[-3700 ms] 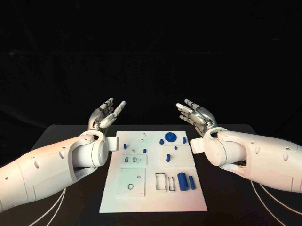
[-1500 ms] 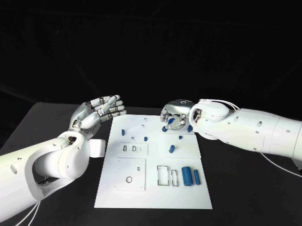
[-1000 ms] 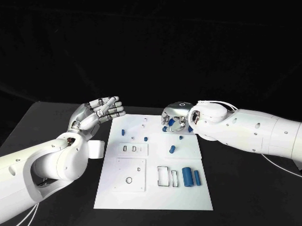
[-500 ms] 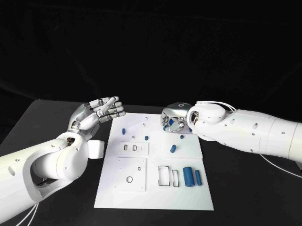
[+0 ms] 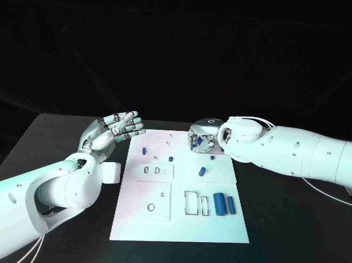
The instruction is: Assemble the parts on the task board
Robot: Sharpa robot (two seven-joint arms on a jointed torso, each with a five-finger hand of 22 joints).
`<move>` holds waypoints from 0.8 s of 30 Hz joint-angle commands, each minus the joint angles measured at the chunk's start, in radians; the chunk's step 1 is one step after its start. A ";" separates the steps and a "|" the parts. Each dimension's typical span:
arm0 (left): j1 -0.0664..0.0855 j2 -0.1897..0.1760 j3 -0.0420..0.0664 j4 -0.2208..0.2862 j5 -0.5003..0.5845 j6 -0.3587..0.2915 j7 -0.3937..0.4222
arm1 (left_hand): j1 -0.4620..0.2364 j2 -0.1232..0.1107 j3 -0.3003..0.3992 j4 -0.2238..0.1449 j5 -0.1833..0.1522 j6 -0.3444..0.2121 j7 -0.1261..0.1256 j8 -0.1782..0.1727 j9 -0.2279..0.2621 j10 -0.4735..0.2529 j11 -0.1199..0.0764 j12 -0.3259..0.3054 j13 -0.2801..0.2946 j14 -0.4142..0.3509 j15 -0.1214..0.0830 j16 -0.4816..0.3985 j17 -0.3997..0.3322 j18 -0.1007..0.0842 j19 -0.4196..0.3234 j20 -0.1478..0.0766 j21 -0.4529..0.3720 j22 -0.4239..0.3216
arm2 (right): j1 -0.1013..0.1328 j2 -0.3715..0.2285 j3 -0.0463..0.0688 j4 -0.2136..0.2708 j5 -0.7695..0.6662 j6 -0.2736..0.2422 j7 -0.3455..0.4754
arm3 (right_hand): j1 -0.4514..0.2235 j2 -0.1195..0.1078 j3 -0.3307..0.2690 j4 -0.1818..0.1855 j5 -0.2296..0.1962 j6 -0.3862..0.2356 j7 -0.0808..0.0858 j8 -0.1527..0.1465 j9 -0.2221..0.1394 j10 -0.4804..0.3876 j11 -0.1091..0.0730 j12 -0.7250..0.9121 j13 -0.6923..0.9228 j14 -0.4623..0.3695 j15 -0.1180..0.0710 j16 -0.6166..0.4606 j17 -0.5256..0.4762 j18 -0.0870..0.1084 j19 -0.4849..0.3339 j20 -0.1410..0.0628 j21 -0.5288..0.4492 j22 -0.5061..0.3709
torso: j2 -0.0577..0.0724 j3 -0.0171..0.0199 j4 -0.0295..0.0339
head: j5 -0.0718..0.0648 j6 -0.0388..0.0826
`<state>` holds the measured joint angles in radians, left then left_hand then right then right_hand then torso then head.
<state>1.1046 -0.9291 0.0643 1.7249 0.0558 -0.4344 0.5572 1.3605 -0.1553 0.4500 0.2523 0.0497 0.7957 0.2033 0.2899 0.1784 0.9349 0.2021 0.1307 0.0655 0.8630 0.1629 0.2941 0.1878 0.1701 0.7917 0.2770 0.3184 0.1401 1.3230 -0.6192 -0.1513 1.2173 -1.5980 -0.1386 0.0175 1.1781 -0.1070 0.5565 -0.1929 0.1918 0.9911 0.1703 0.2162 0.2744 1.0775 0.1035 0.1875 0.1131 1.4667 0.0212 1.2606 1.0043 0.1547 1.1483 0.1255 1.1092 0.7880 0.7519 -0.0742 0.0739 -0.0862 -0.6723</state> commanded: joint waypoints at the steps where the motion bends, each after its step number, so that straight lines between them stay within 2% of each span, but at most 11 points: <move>1: 0.002 0.000 0.001 0.000 0.000 0.022 0.001 | -0.003 -0.008 0.007 0.000 0.001 0.001 0.055 -0.004 -0.001 0.001 0.005 -0.004 -0.001 -0.004 0.006 -0.003 0.001 0.012 0.007 -0.001 0.005 -0.001 | -0.002 -0.002 -0.001 0.008 -0.025 0.002 -0.010 | 0.006 0.011 0.004 0.007 -0.005 0.011 -0.002 0.009 0.004 0.017 -0.002 0.009 0.003 0.013 -0.004 0.006 -0.003 -0.009 0.005 -0.003 0.005 0.003 | 0.003 -0.0008 0.0004 | -0.001 0.000; 2: 0.002 0.000 0.001 0.000 0.000 0.022 0.001 | -0.003 -0.008 0.007 0.000 0.001 0.001 0.055 -0.004 -0.001 0.001 0.005 -0.004 -0.001 -0.004 0.006 -0.003 0.001 0.012 0.007 -0.001 0.005 -0.001 | -0.002 -0.003 -0.001 0.011 -0.027 -0.009 -0.010 | 0.010 0.014 0.007 0.008 -0.006 0.013 -0.004 0.010 0.006 0.021 -0.004 0.013 0.003 0.012 -0.005 0.008 -0.003 -0.010 0.006 -0.004 0.007 0.007 | 0.003 -0.0006 0.0009 | -0.001 0.001; 4: 0.002 0.000 0.001 -0.001 0.000 0.022 0.000 | -0.003 -0.008 0.007 0.000 0.001 0.001 0.055 -0.004 -0.001 0.001 0.005 -0.004 -0.001 -0.004 0.006 -0.003 0.001 0.012 0.007 -0.001 0.005 -0.001 | -0.003 -0.003 -0.001 0.016 -0.028 -0.031 -0.008 | 0.028 0.023 0.023 0.005 -0.042 0.019 -0.008 0.016 0.014 0.034 -0.008 0.023 0.005 0.011 -0.011 0.016 -0.001 -0.011 0.009 -0.008 0.016 0.018 | 0.003 -0.0008 0.0013 | -0.001 0.002; 9: 0.002 0.001 0.001 -0.002 0.000 0.023 -0.001 | -0.003 -0.008 0.007 0.000 0.001 0.001 0.055 -0.004 -0.001 0.001 0.005 -0.004 -0.001 -0.004 0.006 -0.003 0.001 0.012 0.007 -0.001 0.005 -0.001 | -0.003 -0.007 -0.001 0.031 -0.030 -0.126 -0.015 | 0.066 0.044 0.059 -0.007 -0.070 0.033 -0.015 0.030 0.031 0.069 -0.021 0.051 0.014 0.011 -0.020 0.030 0.001 -0.016 0.022 -0.018 0.046 0.060 | 0.003 -0.0020 0.0041 | -0.003 0.006; 11: 0.002 0.000 0.001 -0.004 0.000 0.023 -0.002 | -0.004 -0.008 0.007 0.000 0.001 0.001 0.055 -0.005 -0.001 0.000 0.005 -0.006 -0.001 -0.005 0.006 -0.005 0.001 0.012 0.007 -0.001 0.005 -0.001 | -0.003 -0.006 0.000 0.035 -0.030 -0.159 -0.021 | 0.070 0.046 0.066 -0.007 -0.072 0.041 -0.018 0.037 0.040 0.078 -0.025 0.060 0.018 0.014 -0.023 0.044 0.022 -0.041 0.099 -0.021 0.131 0.199 | 0.004 -0.0018 0.0037 | -0.002 0.009; 12: 0.002 0.000 0.001 -0.005 0.000 0.023 -0.002 | -0.004 -0.008 0.008 0.000 0.001 0.001 0.056 -0.006 -0.002 0.000 0.005 -0.007 -0.001 -0.004 0.006 -0.004 0.001 0.012 0.007 -0.001 0.005 -0.001 | -0.003 -0.006 0.000 0.037 -0.029 -0.174 -0.025 | 0.070 0.045 0.068 -0.007 -0.073 0.045 -0.020 0.041 0.045 0.086 -0.028 0.067 0.021 0.017 -0.025 0.056 0.041 -0.047 0.119 -0.022 0.155 0.235 | 0.003 -0.0014 0.0037 | -0.001 0.010; 16: 0.002 -0.001 0.001 -0.007 0.000 0.023 -0.003 | -0.005 -0.007 0.008 -0.001 0.001 0.000 0.056 -0.007 -0.002 -0.001 0.006 -0.009 -0.001 0.000 0.005 -0.003 0.002 0.013 0.009 -0.001 0.006 -0.001 | -0.003 -0.001 0.003 0.039 -0.027 -0.216 -0.039 | 0.073 0.044 0.071 -0.009 -0.072 0.049 -0.022 0.045 0.051 0.089 -0.030 0.071 0.024 0.018 -0.027 0.061 0.044 -0.049 0.123 -0.024 0.162 0.245 | 0.005 -0.0020 0.0036 | -0.004 0.014; 20: 0.002 -0.001 0.001 -0.006 -0.001 0.022 -0.004 | -0.005 -0.007 0.008 -0.001 0.001 0.000 0.056 -0.007 -0.002 -0.001 0.006 -0.009 -0.001 0.000 0.005 -0.003 0.002 0.013 0.009 -0.001 0.006 -0.001 | -0.003 0.020 0.005 0.026 -0.017 -0.250 -0.046 | 0.072 0.042 0.072 -0.009 -0.073 0.049 -0.022 0.046 0.053 0.088 -0.029 0.071 0.024 0.018 -0.027 0.062 0.045 -0.049 0.122 -0.025 0.163 0.246 | 0.007 -0.0046 0.0041 | -0.005 0.017; 24: 0.002 0.001 0.001 -0.005 -0.001 0.022 -0.004 | -0.006 -0.008 0.008 -0.001 0.001 0.000 0.056 -0.008 -0.002 -0.001 0.006 -0.010 -0.001 0.001 0.005 -0.002 0.003 0.013 0.010 -0.001 0.007 -0.001 | -0.003 0.046 0.006 0.006 -0.005 -0.273 -0.049 | 0.072 0.041 0.072 -0.009 -0.074 0.048 -0.022 0.046 0.054 0.086 -0.029 0.071 0.024 0.018 -0.027 0.063 0.046 -0.049 0.122 -0.025 0.164 0.247 | 0.008 -0.0037 0.0077 | -0.005 0.018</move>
<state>1.1047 -0.9308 0.0644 1.7171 0.0557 -0.4310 0.5500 1.3605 -0.1553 0.4527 0.2496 0.0497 0.7957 0.2034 0.2862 0.1771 0.9349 0.2022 0.1245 0.0655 0.8592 0.1665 0.2941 0.1891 0.1699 0.7953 0.2734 0.3183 0.1400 1.3205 -0.5780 -0.1460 1.2282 -1.6064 -0.3566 -0.0140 1.2350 -0.0739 0.6240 -0.2027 0.1192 1.0324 0.1503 0.2589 0.3277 1.1240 0.1110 0.2542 0.1137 1.4666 -0.0004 1.3172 1.0487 0.1154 1.2650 0.1020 1.2668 1.0338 0.7586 -0.0777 0.0792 -0.0913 -0.6550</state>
